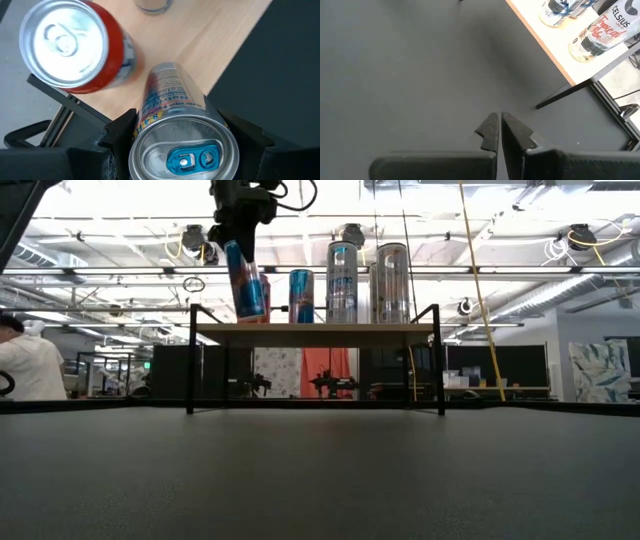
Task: Place canned beverage on shelf
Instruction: Put the blue soda can on the shelf aligned with the other blue soda can
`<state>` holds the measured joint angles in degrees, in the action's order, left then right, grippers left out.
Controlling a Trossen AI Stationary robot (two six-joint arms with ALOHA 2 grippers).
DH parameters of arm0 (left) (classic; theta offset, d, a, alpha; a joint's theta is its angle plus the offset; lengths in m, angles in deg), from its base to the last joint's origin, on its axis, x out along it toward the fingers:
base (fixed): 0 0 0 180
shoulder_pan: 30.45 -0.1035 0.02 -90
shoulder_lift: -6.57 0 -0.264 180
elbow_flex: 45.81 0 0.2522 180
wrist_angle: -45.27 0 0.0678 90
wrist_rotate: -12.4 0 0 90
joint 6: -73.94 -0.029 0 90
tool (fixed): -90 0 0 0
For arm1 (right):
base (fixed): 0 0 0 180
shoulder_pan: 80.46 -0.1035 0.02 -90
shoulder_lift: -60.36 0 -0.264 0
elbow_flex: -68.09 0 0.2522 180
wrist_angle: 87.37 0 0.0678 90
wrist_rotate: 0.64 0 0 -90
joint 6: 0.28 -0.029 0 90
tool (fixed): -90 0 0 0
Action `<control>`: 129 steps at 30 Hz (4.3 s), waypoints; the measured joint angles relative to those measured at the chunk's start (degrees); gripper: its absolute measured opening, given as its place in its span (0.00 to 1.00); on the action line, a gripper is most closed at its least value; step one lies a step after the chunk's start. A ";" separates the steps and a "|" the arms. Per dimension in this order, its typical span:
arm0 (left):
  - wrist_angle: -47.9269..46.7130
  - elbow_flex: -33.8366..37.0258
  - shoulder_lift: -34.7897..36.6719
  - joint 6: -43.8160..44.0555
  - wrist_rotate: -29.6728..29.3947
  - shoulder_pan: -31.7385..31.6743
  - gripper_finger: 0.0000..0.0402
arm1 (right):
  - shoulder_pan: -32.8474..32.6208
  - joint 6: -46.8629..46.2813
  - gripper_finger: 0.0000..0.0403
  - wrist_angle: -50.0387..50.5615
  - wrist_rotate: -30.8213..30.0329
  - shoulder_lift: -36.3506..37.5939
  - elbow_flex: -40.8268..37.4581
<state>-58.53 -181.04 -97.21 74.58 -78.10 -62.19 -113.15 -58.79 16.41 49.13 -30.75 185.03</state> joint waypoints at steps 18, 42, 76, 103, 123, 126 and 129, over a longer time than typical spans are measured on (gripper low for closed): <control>0.03 0.00 0.76 -2.08 -1.43 0.10 0.58 | 0.00 -0.82 0.00 -0.14 0.23 0.00 0.00; 0.07 0.00 0.76 -4.24 -1.35 0.64 0.79 | 0.07 -0.80 0.00 -0.15 0.28 0.00 0.01; 0.03 -3.32 17.08 -0.73 -3.06 1.12 0.79 | 0.09 -0.80 0.00 -2.81 3.29 0.02 0.02; 7.10 23.43 19.92 -2.49 -5.69 1.08 0.23 | 0.09 -0.67 0.00 -3.17 4.36 0.02 0.02; 10.31 23.45 14.24 1.91 -9.68 0.58 0.15 | 0.09 -0.38 0.00 -3.17 4.35 0.02 0.02; 11.00 23.45 13.23 1.85 -9.69 0.60 0.15 | 0.09 -0.23 0.00 -3.17 4.35 0.02 0.02; 12.56 23.45 12.48 1.81 -9.57 0.62 0.15 | 0.09 -0.19 0.00 -3.17 4.35 0.02 0.02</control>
<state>-45.97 -157.59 -84.73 76.39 -87.67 -61.57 -113.06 -58.97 13.24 53.48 -30.73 185.05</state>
